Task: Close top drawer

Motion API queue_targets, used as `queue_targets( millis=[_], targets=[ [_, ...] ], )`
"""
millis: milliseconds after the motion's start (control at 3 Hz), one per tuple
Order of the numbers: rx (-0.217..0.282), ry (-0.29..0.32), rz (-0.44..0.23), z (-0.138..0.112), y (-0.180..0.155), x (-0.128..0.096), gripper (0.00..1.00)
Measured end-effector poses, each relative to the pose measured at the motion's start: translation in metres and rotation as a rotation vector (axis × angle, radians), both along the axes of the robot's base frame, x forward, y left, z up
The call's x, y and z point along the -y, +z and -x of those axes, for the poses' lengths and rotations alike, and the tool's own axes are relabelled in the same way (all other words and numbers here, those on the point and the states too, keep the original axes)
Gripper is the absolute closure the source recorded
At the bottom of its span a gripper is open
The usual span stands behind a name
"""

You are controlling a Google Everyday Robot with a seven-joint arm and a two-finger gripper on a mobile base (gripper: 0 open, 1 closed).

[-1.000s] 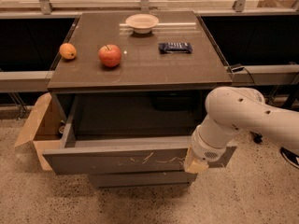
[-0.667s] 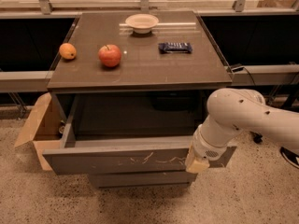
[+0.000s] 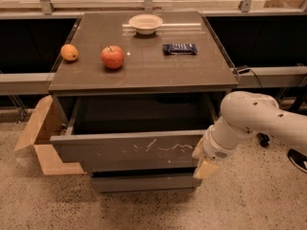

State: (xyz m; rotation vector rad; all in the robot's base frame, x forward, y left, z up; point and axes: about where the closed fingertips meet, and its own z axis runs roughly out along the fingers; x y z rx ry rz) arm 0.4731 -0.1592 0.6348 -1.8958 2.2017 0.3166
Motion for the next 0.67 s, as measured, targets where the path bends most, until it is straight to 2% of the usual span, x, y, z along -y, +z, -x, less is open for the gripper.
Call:
queue_targets(
  millis=[667],
  targets=[
    [0.073, -0.005, -0.026, -0.061, 0.001, 0.023, 1.0]
  ],
)
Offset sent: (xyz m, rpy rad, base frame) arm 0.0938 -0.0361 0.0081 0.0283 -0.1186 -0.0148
